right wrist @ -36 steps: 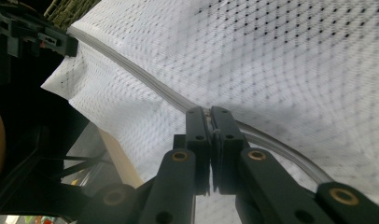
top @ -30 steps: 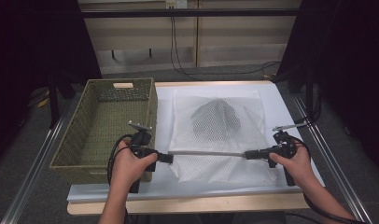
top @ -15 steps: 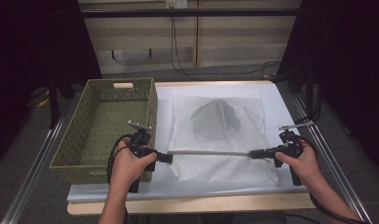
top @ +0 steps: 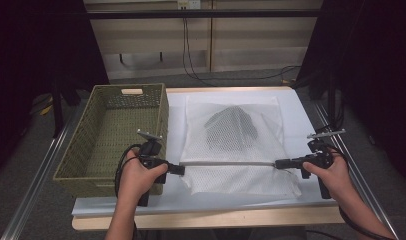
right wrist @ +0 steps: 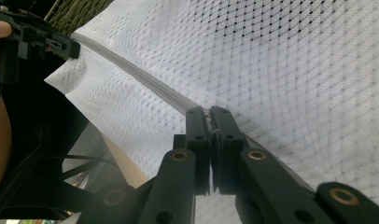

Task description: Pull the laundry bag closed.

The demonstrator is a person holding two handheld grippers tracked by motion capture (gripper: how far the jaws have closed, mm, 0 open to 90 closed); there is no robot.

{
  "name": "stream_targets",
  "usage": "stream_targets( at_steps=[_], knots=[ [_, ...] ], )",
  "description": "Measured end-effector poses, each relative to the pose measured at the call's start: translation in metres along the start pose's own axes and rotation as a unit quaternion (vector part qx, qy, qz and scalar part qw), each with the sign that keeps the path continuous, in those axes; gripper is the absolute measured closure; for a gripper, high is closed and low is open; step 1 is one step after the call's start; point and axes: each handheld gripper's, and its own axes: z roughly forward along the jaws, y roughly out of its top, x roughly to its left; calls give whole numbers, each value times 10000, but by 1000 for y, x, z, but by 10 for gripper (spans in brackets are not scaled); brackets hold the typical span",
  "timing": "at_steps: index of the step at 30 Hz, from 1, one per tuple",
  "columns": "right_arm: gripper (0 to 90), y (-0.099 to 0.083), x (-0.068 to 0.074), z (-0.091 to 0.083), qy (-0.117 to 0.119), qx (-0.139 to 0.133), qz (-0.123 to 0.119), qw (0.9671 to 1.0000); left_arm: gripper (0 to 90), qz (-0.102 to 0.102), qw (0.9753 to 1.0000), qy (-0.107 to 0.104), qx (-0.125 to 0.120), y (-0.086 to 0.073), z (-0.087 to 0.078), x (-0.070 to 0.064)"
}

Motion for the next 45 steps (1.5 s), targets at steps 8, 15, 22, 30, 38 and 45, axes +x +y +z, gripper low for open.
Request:
stream_targets(
  at_steps=[8,15,22,30,38,45],
  knots=[
    [875,-2,-3,-8,13,-56,37,10000,881,37,10000,-3,15,0,0,-1],
    [874,-3,-7,-13,-65,-63,77,9999,882,38,10000,37,-10,1,-1,0],
    [875,-6,-10,-17,-66,-90,127,9999,882,68,10000,50,-5,2,-1,-2],
    [875,-9,-14,-21,-135,-88,142,9998,882,61,10000,7,0,2,-2,-2],
    [875,-12,-18,-25,-161,-96,196,9996,882,138,9999,47,16,3,-2,-3],
    [874,-16,-22,-30,-237,-109,254,9993,882,126,9999,31,40,3,-2,-2]
  ],
)
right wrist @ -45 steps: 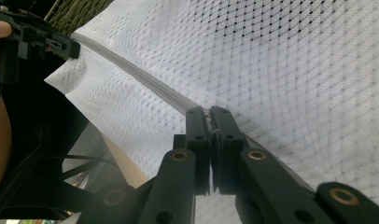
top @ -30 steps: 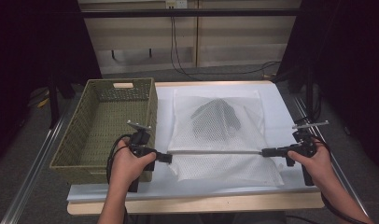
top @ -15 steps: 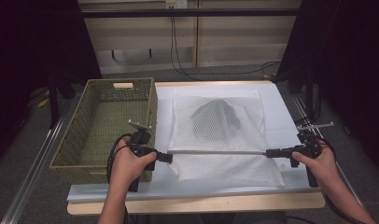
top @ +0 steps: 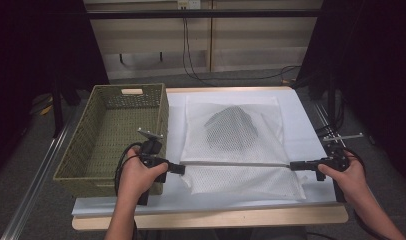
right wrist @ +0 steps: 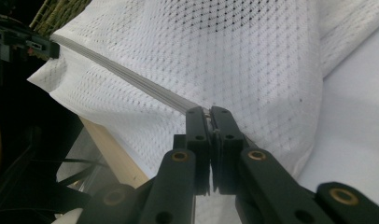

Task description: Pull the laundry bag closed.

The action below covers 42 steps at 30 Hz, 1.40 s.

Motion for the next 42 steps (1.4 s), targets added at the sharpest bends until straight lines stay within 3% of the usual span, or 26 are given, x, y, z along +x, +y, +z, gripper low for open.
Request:
stream_targets(
  at_steps=[9,11,13,23,26,40,42],
  knots=[
    [875,0,0,0,19,5,2,10000,882,-6,10000,-3,10,1,-1,1],
    [875,-2,-2,-1,-34,39,16,10000,882,-62,10000,37,-46,1,-1,0],
    [875,-4,-5,-3,-46,31,41,10000,882,18,10000,90,-19,2,-2,0],
    [875,-12,-14,-15,-118,-12,141,9998,883,-50,10000,20,30,2,-3,0],
    [875,-15,-16,-17,-130,-14,175,9998,883,45,9999,77,78,3,-2,0],
    [875,-16,-17,-17,-112,4,202,9997,885,-24,9997,229,82,3,-5,-1],
    [875,-16,-18,-18,-215,20,183,9996,885,-38,9998,219,21,3,-6,-1]
  ],
)
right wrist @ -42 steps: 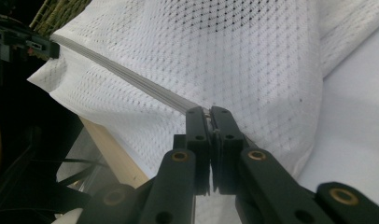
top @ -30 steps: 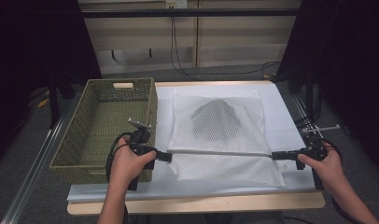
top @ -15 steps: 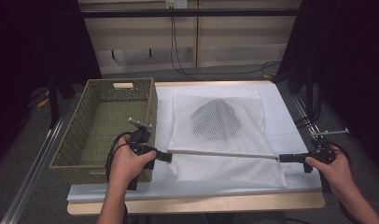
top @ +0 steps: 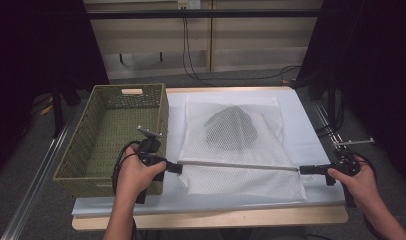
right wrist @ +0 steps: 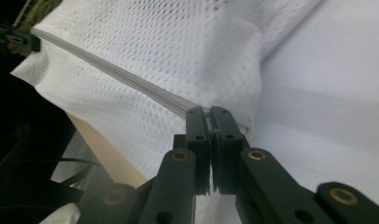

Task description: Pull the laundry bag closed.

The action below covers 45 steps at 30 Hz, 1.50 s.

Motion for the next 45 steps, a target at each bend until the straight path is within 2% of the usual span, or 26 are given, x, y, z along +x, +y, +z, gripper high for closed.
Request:
stream_targets(
  at_steps=[2,3,9,10,11,12,13,15,17,19,21,22,23,24,25,27,29,30,32,35,38,41,43,45],
  knots=[
    [875,-2,-3,-1,85,-37,57,9999,885,10,10000,-51,34,0,1,1],
    [875,-3,-3,0,57,-18,41,10000,885,48,10000,21,65,0,1,1],
    [874,-2,1,-1,-26,26,-48,10000,883,75,9999,74,65,-1,1,-3],
    [874,-1,2,-1,-33,38,-62,10000,882,155,9998,112,96,-1,2,-4],
    [873,-1,2,-1,-51,9,-82,10000,879,83,9998,85,135,-1,3,-6],
    [873,-1,3,-1,-47,24,-70,10000,874,182,9997,64,156,-1,3,-5],
    [873,-1,3,0,-20,41,-102,9999,866,135,9999,14,83,-1,3,-7],
    [872,-1,4,0,-60,4,-170,9998,838,307,9994,98,98,-1,0,-11],
    [871,-1,6,1,-32,8,-225,9997,740,552,9984,131,41,-2,-3,-15],
    [865,-1,8,2,-19,11,-298,9996,693,590,9982,98,-12,-3,-6,-20],
    [795,0,10,4,-21,-75,-336,9994,625,684,9976,50,-94,-3,-5,-22],
    [742,1,11,4,-46,-98,-383,9992,582,735,9972,97,-106,-3,-5,-23],
    [704,1,12,4,-86,-138,-459,9988,583,641,9979,64,-88,-3,-4,-24],
    [691,2,13,4,-168,-197,-519,9983,571,736,9972,74,-79,-2,-4,-22],
    [665,2,14,4,-186,-239,-534,9981,548,773,9969,41,-102,-2,-3,-22],
    [586,3,15,4,-276,-295,-620,9973,504,829,9964,106,-147,-2,-1,-23],
    [552,4,15,5,-349,-305,-715,9964,405,1004,9943,145,-327,-2,2,-25],
    [507,4,15,6,-356,-320,-724,9962,344,1001,9937,152,-490,-2,4,-26],
    [403,4,15,9,-529,-440,-820,9943,286,1207,9911,257,-500,-1,6,-25],
    [365,3,16,12,-621,-479,-924,9926,195,1477,9864,364,-617,0,10,-24],
    [303,1,16,16,-753,-492,-1038,9905,142,1645,9831,444,-668,1,14,-24],
    [291,1,16,18,-928,-519,-1202,9870,120,1694,9824,443,-653,2,17,-23],
    [283,1,16,19,-877,-491,-1179,9879,114,1749,9811,484,-665,3,18,-23],
    [271,0,16,20,-976,-454,-1240,9864,106,1776,9805,504,-682,3,19,-23]
  ],
)
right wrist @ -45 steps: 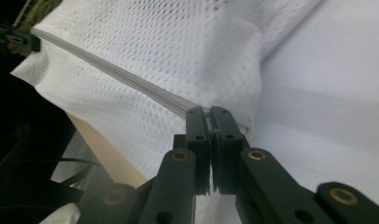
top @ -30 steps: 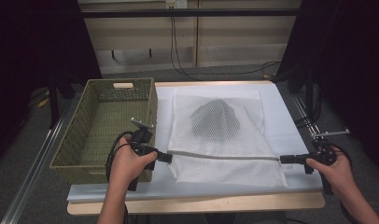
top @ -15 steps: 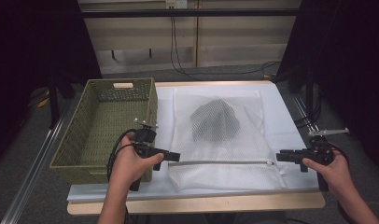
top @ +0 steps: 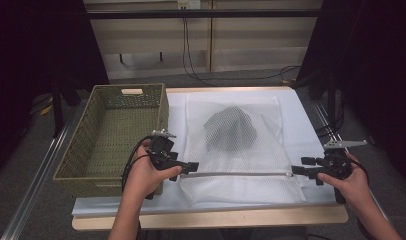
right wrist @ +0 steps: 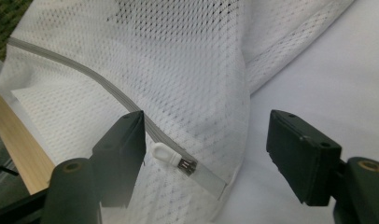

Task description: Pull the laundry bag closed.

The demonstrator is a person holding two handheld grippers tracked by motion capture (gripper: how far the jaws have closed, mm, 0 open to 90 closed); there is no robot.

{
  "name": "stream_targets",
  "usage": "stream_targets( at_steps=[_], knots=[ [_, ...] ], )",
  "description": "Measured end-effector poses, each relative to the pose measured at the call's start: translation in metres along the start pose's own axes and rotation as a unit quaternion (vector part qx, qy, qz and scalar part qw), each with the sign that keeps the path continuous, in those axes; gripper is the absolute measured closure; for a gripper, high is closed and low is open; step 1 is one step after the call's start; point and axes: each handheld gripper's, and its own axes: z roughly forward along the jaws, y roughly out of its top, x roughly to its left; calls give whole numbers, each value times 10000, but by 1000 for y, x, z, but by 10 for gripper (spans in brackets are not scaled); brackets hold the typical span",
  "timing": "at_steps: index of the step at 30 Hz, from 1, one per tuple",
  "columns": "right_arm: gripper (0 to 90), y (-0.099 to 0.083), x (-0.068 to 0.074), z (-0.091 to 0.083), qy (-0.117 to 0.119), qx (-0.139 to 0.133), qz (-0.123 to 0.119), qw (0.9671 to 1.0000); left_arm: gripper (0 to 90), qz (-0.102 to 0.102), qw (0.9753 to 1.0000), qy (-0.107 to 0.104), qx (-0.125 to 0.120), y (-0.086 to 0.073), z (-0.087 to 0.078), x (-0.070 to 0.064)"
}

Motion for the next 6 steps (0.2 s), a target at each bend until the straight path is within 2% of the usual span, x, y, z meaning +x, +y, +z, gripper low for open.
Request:
stream_targets(
  at_steps=[4,6],
  knots=[
    [254,-2,-1,2,-73,35,-54,10000,105,52,10000,19,-55,1,1,-1],
    [253,-3,-2,3,-106,58,-54,9999,105,115,9999,3,-3,1,1,-1]
  ],
)
